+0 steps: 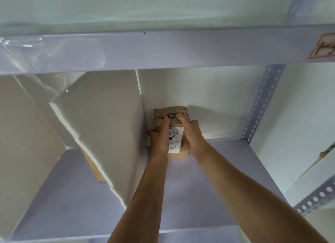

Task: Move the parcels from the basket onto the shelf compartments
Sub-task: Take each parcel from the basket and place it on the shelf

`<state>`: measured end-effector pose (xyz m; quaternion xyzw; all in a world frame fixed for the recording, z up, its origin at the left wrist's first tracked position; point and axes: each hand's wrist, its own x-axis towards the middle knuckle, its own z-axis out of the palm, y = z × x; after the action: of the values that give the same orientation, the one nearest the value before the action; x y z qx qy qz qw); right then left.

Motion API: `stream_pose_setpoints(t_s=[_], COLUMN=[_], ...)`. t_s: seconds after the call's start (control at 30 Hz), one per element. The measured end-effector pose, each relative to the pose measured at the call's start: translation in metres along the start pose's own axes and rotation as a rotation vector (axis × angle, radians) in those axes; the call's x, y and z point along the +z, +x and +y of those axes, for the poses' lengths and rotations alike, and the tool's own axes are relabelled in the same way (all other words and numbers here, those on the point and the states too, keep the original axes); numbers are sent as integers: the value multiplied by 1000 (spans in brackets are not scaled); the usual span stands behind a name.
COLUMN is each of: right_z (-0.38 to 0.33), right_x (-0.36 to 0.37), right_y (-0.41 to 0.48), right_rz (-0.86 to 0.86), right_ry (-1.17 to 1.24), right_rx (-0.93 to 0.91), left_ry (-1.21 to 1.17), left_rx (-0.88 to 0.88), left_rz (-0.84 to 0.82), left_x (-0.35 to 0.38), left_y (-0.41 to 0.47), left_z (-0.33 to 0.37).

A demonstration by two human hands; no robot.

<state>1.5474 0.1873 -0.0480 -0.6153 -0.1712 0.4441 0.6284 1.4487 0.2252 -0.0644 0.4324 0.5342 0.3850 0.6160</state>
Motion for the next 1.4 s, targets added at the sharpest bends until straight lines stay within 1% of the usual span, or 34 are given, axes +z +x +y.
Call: stream_pose_setpoints(t_s=[0.23,0.47,0.63,0.77,0.8,0.9,1.0,1.1,1.27,1.4], right_z=[0,1,1,-4,-6,-7,4,23,47,59], right_x=[1,2,2,-4,-6,-14,-24,-32,-34,-33], right_y=[3,4,-9,-19,-28,-55,-73,-97,-137,-170], right_rz=[18,18,10,0,7,46,108,139,66,-9], right_ry=[-11,14,4,-69,-76,-98,-103,-51,-35,-56], right_rx=[17,10,-47,-52,-80,-179,-194,-191,-236,-255], left_ry=[-61,-45,-24,-45,-55,-45,-21,-20,-2,8], left_rx=[0,8,33,35,33,63,83,108,123,150], left_rz=[28,38,31,1,-1,-24,-35,-136,-269,-275], left_x=[4,5,2,-1,-3,-14,-22,-31,-53,-68], left_y=[2,2,7,18,17,-14,-23,-36,-127,-174], left_z=[-4,-4,-13,-26,-28,-18,-24,-35,-18,-23])
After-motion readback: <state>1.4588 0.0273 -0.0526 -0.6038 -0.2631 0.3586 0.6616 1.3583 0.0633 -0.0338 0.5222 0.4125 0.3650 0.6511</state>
